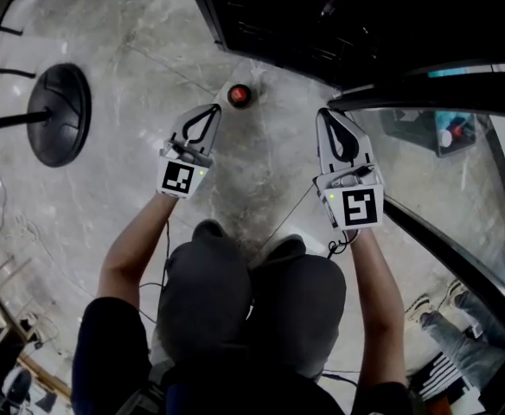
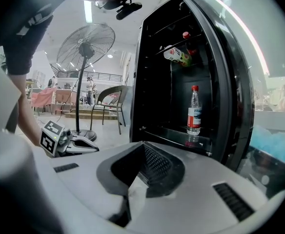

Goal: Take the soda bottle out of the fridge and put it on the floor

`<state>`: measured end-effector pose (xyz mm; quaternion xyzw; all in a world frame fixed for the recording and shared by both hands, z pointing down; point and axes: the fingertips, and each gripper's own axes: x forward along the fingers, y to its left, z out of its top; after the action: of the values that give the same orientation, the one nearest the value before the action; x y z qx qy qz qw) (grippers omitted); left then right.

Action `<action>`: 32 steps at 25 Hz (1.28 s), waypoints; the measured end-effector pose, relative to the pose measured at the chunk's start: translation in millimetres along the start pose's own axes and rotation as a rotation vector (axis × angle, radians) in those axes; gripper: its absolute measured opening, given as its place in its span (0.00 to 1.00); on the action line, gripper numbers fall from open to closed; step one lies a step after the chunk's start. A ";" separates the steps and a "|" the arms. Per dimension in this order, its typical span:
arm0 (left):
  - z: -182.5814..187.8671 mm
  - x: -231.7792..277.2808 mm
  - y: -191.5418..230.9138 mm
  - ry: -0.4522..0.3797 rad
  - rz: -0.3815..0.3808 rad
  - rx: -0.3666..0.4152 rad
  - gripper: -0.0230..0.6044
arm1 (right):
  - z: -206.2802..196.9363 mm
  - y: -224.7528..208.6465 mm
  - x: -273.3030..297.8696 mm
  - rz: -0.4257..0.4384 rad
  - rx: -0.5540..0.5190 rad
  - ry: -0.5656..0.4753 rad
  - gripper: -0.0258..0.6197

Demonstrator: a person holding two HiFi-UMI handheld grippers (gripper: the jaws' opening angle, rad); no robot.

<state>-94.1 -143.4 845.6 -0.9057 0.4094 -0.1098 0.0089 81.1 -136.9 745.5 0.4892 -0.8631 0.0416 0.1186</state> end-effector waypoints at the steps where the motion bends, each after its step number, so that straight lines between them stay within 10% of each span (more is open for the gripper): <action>1: 8.6 -1.0 2.1 -0.004 0.005 0.004 0.07 | 6.7 -1.3 -1.7 -0.003 -0.001 -0.009 0.07; 32: 633.2 -197.9 43.8 -0.059 0.142 0.026 0.07 | 547.2 37.2 -239.0 -0.171 0.026 -0.141 0.07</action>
<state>-122.8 -72.1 185.1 -0.8770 0.4708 -0.0873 0.0404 77.5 -20.9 158.5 0.5645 -0.8236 0.0080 0.0543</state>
